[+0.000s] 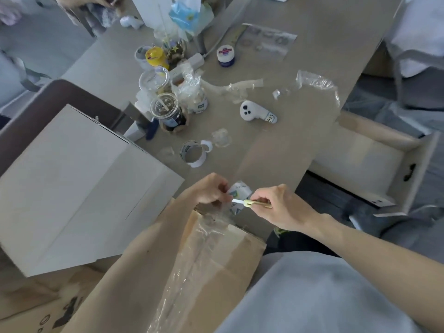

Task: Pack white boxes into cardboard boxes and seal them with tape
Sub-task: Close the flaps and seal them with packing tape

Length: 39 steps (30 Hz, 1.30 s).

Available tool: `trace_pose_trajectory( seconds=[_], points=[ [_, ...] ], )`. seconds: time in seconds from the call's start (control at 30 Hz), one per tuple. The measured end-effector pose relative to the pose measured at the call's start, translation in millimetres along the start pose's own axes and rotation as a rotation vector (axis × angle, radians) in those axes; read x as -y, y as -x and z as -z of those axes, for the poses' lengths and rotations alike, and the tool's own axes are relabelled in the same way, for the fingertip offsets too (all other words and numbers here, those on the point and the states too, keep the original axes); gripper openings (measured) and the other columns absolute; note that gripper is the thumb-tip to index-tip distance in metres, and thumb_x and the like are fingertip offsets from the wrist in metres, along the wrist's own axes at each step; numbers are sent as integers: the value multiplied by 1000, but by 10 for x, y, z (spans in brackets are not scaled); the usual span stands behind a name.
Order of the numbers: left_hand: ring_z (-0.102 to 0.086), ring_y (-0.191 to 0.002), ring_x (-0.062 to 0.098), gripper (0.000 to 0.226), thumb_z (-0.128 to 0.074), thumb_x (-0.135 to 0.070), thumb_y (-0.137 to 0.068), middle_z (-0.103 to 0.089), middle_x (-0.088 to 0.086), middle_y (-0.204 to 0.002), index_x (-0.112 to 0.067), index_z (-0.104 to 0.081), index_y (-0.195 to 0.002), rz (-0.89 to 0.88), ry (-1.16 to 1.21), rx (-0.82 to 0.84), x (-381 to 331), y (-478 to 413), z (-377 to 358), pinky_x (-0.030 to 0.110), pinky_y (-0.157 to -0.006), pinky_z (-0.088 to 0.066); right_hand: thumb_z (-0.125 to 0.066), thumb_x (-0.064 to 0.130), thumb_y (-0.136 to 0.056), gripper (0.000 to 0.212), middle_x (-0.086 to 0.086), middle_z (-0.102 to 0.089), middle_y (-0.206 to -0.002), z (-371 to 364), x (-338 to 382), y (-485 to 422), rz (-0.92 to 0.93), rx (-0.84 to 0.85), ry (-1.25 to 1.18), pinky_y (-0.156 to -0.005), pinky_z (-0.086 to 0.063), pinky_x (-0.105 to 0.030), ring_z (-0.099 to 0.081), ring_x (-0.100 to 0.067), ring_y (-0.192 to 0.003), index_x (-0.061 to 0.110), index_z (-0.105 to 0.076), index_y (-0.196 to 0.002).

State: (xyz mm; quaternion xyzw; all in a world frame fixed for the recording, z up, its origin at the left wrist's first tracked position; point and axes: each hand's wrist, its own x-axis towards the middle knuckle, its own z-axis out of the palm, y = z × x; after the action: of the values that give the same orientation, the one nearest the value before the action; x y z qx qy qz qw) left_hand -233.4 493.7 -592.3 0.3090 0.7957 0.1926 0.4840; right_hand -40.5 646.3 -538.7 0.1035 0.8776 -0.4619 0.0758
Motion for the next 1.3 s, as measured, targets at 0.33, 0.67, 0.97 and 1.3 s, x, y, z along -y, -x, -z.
trace_pose_trajectory(
  seconds=[0.33,0.67,0.97,1.3],
  points=[
    [-66,-55,13,14,-82,-1,-76,-69,4,-63,-4,-69,-73,-81,140,-59,-30,41,4,25,-57,-54,-57,21,-91,22,0,-49,-55,-412,133,-94,8,-104,208,-58,-26,-26,-43,-25,-52,12,-62,-71],
    [-63,-54,9,13,-78,2,-78,-67,2,-62,-5,-69,-72,-130,118,-88,-38,91,20,22,-56,-51,-53,20,-92,18,-12,-67,-78,-555,302,-222,-41,-64,320,-56,-35,-30,-61,-33,-72,12,-67,-84],
    [-71,-59,19,24,-79,2,-79,-71,2,-64,-11,-63,-66,-93,218,-182,-11,14,59,27,-58,-58,-54,25,-90,16,-5,-66,-75,-487,93,-157,-90,-17,378,-57,-45,-35,-60,-28,-65,13,-61,-81],
    [-67,-59,16,28,-75,-4,-83,-71,4,-68,-21,-56,-71,-123,137,-398,102,-119,43,29,-64,-52,-46,7,-93,38,-6,-55,-116,-549,-693,-535,-313,144,289,-81,-43,-32,-58,-29,-104,23,-57,-126]
  ],
)
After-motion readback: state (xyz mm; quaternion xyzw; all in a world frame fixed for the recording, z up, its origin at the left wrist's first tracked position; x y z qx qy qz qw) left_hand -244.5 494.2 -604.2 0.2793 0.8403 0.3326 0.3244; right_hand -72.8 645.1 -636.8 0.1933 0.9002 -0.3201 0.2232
